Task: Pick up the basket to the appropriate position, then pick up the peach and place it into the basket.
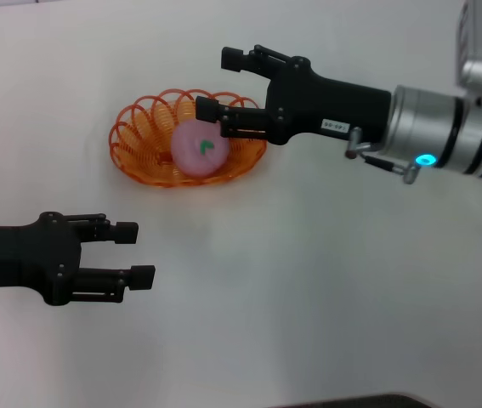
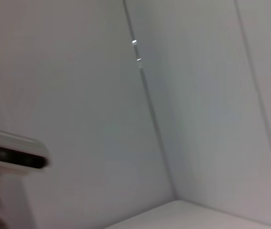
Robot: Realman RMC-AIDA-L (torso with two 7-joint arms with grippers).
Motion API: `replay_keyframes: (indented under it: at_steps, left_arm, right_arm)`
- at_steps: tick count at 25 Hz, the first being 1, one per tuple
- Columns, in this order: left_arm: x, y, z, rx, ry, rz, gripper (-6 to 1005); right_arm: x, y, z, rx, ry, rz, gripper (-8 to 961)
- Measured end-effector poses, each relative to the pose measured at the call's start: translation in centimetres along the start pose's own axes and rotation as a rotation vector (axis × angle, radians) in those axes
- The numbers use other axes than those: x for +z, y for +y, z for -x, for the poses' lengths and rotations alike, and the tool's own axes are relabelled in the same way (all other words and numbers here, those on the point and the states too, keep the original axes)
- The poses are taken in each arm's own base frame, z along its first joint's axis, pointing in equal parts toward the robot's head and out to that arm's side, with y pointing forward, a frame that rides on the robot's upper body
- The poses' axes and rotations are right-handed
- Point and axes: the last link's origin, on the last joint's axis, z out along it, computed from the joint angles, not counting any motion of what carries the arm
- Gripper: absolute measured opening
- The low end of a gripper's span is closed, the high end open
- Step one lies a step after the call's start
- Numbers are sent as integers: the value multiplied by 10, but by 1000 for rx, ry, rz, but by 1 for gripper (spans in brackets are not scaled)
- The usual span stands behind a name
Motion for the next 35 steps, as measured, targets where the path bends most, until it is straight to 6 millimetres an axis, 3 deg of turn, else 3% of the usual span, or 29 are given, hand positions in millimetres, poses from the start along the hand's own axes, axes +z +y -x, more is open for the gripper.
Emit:
replay_keyframes:
  at_steps: [7,12,15,20,25,35]
  left_arm:
    - [-2,-1,-2,6,-5,0,787]
    - [-3,-1,-3,8,-6,-2,787]
    - [-6,-3,-2,9,6,-19,787]
    - [-20,-5,1,50,103,-85,787]
    - [-32,-6,8,79,229,-136,787]
    - [-34,-18,48,115,384,-283,786]
  right_arm:
    - [-24,-2,29,-25,219,92,945]
    - [-52,-7,45,-2,425,101,945]
    - [-74,-8,58,-5,406,87,945]
    - [-118,7,71,-53,184,93,945]
    - [-142,15,57,-69,90,36,945]
    - [-144,25,-1,8,125,-10,945]
